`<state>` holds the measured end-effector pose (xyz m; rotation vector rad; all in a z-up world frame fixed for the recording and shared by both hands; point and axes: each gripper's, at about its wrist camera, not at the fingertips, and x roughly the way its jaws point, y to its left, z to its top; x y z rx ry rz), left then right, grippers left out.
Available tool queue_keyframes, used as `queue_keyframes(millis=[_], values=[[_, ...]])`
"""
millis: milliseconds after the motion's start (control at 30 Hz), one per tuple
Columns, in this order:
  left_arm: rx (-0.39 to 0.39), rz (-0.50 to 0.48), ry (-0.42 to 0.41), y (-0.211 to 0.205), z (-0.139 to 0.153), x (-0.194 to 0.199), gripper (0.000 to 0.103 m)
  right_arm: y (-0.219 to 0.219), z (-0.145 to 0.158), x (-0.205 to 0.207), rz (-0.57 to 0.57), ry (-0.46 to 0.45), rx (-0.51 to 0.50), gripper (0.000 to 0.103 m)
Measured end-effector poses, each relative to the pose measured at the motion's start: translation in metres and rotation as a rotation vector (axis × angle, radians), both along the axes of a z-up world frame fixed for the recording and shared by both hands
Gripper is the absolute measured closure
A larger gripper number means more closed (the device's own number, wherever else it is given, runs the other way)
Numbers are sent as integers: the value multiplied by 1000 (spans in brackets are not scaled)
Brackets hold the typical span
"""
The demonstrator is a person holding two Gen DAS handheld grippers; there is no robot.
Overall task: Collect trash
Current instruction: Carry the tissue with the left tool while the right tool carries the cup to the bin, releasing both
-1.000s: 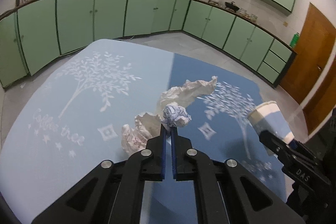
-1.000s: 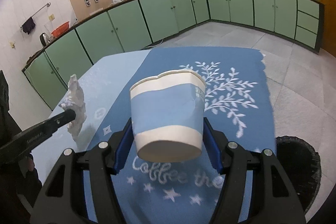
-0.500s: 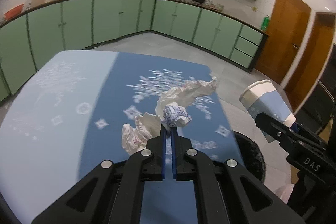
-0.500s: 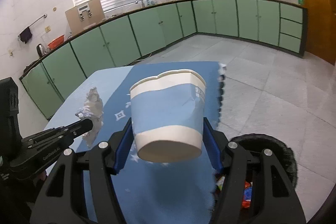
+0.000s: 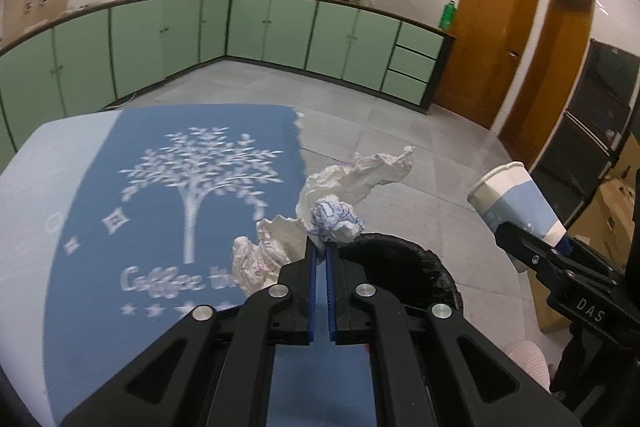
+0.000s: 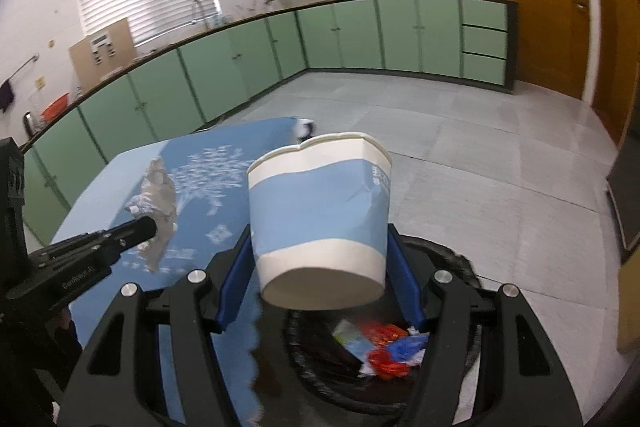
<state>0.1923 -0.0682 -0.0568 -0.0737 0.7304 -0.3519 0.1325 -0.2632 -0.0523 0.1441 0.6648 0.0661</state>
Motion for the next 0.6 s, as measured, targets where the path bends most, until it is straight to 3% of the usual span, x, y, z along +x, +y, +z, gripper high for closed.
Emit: queue_keyframes(millis=[300, 600], values=[[4, -74, -18, -59, -3, 4, 99, -47, -14, -14, -85, -6, 8, 42], [19, -137, -24, -99, -7, 4, 99, -68, -22, -17, -118, -6, 25, 42]])
